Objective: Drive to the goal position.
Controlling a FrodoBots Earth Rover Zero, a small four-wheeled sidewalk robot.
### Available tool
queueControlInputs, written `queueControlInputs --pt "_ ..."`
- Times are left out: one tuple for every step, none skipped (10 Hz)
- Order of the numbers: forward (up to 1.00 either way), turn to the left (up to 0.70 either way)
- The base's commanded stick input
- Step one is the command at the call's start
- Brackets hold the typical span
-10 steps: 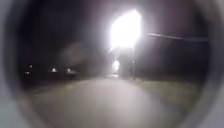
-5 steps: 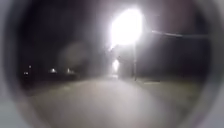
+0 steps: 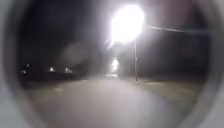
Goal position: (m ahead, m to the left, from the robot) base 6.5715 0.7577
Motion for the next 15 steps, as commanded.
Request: queueControlInputs --pt "1.0 0.03" --pt "1.0 0.03" --pt "1.0 0.03" --pt "1.0 0.03" --pt "1.0 0.03" --pt "1.0 0.03" --pt "1.0 0.03" --pt "1.0 0.04" --pt "1.0 0.05" --pt "1.0 0.09" --pt "1.0 0.12" --pt "1.0 0.1" --pt "1.0 0.08" --pt "1.0 0.06" --pt "1.0 0.05"
